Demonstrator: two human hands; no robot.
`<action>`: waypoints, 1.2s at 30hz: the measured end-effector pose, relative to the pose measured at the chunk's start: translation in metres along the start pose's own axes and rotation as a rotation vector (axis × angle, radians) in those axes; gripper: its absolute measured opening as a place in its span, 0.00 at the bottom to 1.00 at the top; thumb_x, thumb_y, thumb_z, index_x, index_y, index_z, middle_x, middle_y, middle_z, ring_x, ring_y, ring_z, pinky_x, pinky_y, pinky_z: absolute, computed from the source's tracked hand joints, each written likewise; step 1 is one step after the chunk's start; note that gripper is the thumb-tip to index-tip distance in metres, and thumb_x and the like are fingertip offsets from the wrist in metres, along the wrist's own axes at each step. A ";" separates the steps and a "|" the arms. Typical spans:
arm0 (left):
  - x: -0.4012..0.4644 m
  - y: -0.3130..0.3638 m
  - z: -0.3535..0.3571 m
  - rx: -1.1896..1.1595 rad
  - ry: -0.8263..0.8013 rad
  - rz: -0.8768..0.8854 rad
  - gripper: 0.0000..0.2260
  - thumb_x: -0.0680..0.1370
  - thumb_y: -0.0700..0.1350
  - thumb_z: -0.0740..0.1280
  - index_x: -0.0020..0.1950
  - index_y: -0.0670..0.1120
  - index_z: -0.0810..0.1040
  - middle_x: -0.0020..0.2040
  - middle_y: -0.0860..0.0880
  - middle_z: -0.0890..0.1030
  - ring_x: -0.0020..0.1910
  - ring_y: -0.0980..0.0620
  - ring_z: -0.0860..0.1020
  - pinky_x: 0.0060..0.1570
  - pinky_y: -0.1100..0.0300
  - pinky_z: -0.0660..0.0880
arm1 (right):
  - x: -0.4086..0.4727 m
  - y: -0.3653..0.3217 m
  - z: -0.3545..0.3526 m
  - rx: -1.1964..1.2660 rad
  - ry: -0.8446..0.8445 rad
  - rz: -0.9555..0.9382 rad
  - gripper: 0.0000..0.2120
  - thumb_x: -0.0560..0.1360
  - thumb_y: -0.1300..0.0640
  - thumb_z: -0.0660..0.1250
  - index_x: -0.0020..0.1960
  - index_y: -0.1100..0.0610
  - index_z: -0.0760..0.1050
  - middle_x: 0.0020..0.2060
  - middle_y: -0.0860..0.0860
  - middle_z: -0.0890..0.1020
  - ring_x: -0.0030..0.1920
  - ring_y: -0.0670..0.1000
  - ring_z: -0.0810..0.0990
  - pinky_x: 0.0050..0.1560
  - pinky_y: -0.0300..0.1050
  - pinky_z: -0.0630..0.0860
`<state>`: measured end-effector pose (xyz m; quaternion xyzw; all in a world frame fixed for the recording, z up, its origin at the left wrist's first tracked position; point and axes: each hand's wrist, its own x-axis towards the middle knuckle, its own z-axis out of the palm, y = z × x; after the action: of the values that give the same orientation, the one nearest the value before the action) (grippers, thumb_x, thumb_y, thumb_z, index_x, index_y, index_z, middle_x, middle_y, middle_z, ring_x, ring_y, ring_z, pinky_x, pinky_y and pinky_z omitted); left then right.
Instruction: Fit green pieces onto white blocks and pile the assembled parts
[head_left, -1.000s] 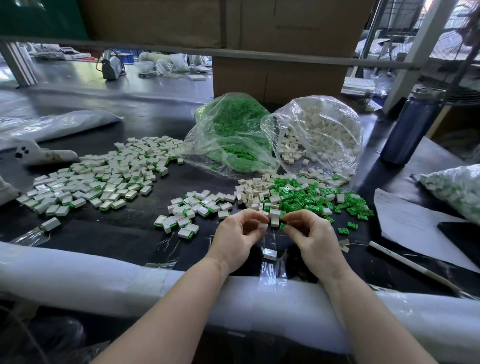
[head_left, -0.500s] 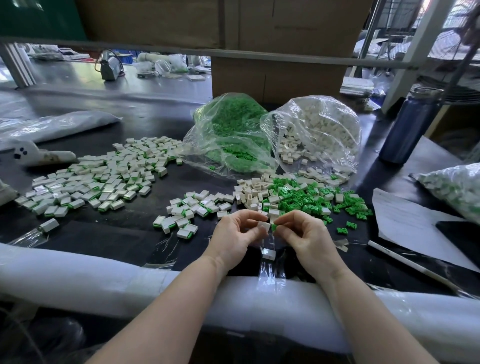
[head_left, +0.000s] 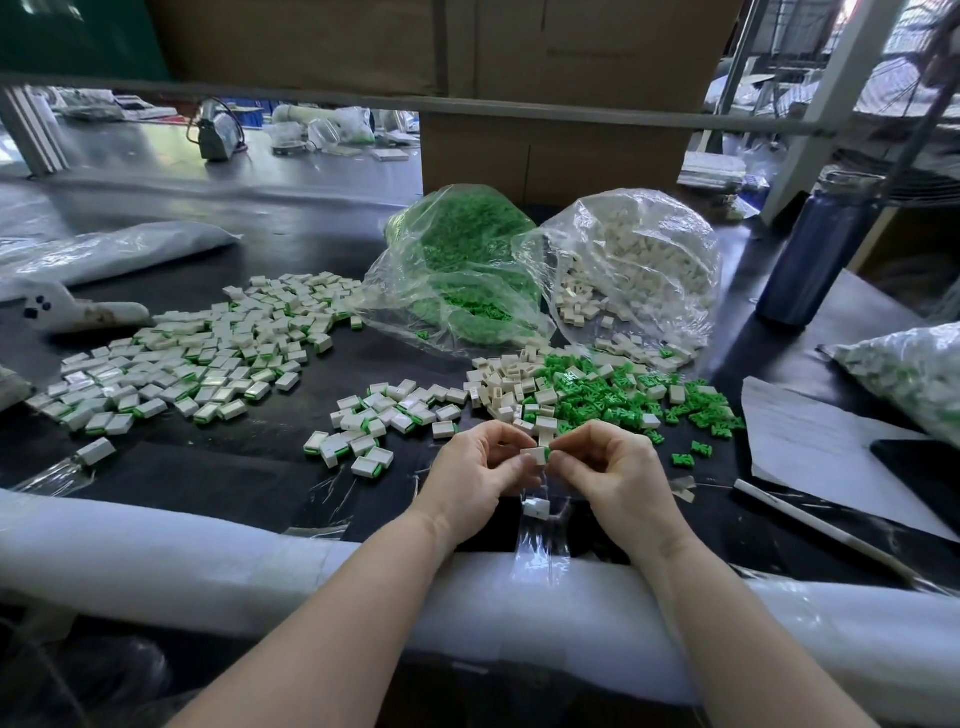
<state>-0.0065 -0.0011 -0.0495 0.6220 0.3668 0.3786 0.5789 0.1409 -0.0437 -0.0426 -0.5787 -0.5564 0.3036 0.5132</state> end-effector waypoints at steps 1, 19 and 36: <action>0.000 0.000 0.000 -0.001 0.000 0.000 0.03 0.75 0.35 0.66 0.47 0.42 0.76 0.41 0.45 0.82 0.39 0.52 0.82 0.43 0.63 0.79 | 0.000 0.000 0.000 0.000 -0.011 0.000 0.10 0.71 0.68 0.70 0.38 0.54 0.79 0.34 0.52 0.83 0.37 0.51 0.82 0.40 0.41 0.80; -0.001 0.001 0.000 0.017 -0.001 -0.018 0.02 0.75 0.37 0.67 0.45 0.43 0.76 0.40 0.47 0.82 0.36 0.55 0.80 0.37 0.64 0.77 | 0.001 0.000 0.001 0.038 0.010 -0.010 0.11 0.69 0.71 0.70 0.37 0.55 0.78 0.32 0.51 0.82 0.35 0.47 0.82 0.37 0.37 0.78; -0.003 0.005 -0.002 -0.023 0.040 0.004 0.03 0.74 0.36 0.68 0.45 0.43 0.79 0.38 0.48 0.82 0.39 0.54 0.80 0.43 0.66 0.77 | 0.000 0.001 0.001 0.059 -0.010 0.046 0.07 0.71 0.67 0.70 0.40 0.56 0.79 0.33 0.52 0.84 0.36 0.49 0.83 0.38 0.40 0.80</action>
<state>-0.0097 -0.0031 -0.0448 0.6085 0.3727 0.3963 0.5776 0.1403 -0.0433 -0.0433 -0.5745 -0.5363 0.3346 0.5199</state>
